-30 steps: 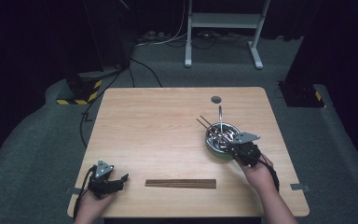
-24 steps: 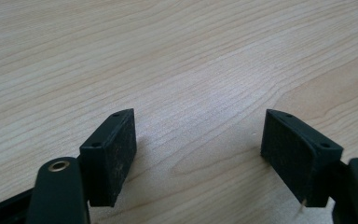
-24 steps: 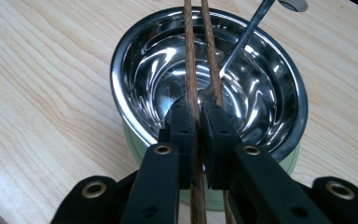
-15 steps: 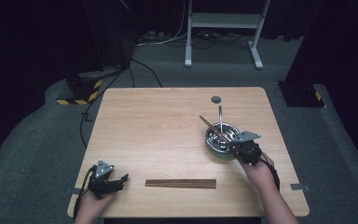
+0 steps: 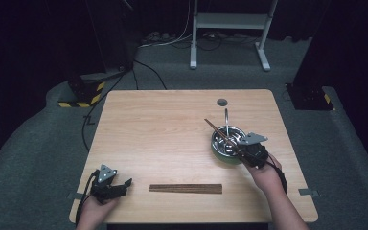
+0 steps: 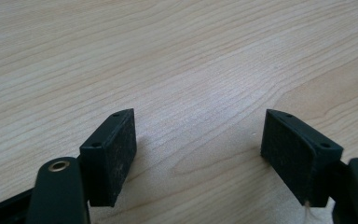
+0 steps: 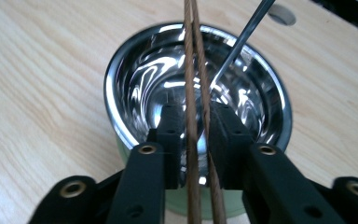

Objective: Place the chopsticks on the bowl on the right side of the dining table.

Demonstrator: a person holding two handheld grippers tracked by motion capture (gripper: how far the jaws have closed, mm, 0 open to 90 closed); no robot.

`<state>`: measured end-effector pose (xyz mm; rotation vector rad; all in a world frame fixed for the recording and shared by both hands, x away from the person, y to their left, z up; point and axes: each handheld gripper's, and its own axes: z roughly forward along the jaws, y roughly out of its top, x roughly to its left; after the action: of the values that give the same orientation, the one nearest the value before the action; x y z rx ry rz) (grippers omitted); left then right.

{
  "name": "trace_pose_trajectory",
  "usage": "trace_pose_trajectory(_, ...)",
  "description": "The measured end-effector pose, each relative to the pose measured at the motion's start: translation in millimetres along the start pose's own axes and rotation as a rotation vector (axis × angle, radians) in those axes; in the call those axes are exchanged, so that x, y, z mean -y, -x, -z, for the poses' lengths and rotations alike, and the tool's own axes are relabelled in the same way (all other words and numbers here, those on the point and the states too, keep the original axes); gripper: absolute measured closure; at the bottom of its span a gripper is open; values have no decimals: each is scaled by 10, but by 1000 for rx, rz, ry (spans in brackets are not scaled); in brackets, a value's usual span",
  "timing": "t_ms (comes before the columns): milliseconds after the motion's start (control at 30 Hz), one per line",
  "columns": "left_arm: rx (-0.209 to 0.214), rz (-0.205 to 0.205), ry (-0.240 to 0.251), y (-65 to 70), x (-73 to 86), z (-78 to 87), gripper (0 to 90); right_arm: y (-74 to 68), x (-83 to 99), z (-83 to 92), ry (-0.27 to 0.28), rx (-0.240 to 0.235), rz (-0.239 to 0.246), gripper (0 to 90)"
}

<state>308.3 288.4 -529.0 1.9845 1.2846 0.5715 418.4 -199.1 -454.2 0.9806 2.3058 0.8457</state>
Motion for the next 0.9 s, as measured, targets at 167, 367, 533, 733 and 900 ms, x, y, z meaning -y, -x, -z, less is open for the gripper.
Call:
trace_pose_trajectory(167, 3, 1, 0, -1, 0, 0, 266, 82, -116, -82, -22, -30, -57, 653)
trace_pose_trajectory(367, 4, 1, -2, -3, -2, 1, 267, 157, -161, -243, -52, -54, -83, 639)
trace_pose_trajectory(533, 3, -1, 1, -3, -1, -1, 268, 180, -180, -310, -72, -74, -81, 725)
trace_pose_trajectory(733, 0, -1, 2, -1, 0, 0, 268, 182, -154, -340, -87, -81, -57, 769)
trace_pose_trajectory(900, 0, 0, 2, -1, 0, 0, 268, 159, -152, -334, -78, -99, -30, 773)
